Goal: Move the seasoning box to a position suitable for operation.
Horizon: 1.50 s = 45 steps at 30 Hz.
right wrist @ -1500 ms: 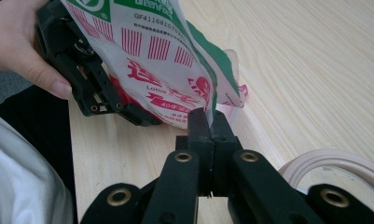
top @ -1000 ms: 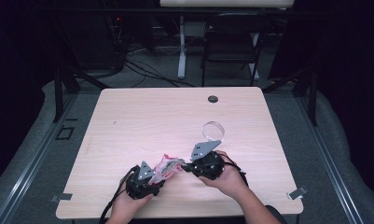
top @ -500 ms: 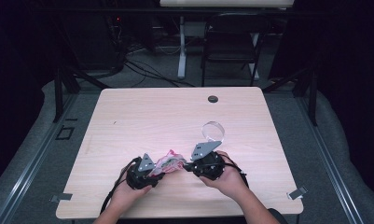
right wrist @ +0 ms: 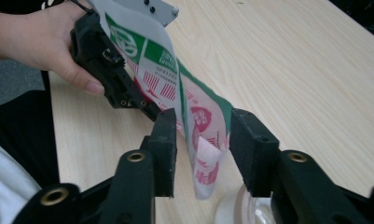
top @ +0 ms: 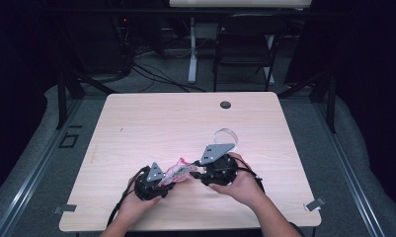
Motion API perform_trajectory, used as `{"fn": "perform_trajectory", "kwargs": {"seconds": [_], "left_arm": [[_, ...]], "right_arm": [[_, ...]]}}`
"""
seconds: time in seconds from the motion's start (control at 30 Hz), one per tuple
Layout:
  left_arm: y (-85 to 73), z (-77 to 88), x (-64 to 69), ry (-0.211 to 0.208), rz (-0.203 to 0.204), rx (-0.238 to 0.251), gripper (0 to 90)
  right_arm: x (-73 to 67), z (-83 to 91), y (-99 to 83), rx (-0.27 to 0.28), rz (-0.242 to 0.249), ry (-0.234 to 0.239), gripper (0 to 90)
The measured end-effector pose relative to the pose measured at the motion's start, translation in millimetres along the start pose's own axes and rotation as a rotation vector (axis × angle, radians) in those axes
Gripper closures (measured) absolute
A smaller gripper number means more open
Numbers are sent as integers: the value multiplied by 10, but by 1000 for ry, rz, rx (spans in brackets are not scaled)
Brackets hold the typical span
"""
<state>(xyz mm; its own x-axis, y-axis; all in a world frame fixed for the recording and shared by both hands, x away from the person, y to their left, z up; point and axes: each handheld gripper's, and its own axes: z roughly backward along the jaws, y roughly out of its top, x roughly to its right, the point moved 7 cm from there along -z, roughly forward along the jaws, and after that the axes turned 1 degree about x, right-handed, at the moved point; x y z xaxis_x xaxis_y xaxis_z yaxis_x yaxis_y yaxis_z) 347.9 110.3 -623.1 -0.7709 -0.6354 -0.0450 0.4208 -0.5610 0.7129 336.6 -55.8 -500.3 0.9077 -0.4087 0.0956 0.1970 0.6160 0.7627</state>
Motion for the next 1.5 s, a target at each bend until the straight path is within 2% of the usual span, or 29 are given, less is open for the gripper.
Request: {"fn": "perform_trajectory", "kwargs": {"seconds": [0.17, 0.27, 0.4, 0.57, 0.7, 0.93, 1.07, 1.27, 1.5], "left_arm": [[-3, -3, 0, 4, 1, 5, 536], [-4, -5, 2, 4, 5, 8, 535], [-4, -6, 4, 6, 8, 6, 535], [-12, -14, 2, -2, 27, 7, 532], [-18, -29, 0, 3, 27, 3, 525], [-32, -76, 1, 11, 18, -12, 500], [-34, -81, -7, 1, 13, -10, 488], [-46, -121, -16, -6, 24, 46, 433], [-38, -133, -9, 3, 19, 53, 412]], "right_arm": [[17, -6, -21, -4, 20, -42, 544], [18, -4, -34, 5, 16, -27, 526], [1, -91, -4, 9, 23, -2, 530], [-22, -229, 6, -27, 37, 21, 557], [-5, -276, 20, -36, 21, 38, 574], [-31, -313, -16, -57, 27, 49, 642], [-30, -315, -31, -56, 20, 53, 695], [-32, -321, -43, -67, 22, 53, 763], [-31, -328, -51, -59, 17, 34, 857]]}}
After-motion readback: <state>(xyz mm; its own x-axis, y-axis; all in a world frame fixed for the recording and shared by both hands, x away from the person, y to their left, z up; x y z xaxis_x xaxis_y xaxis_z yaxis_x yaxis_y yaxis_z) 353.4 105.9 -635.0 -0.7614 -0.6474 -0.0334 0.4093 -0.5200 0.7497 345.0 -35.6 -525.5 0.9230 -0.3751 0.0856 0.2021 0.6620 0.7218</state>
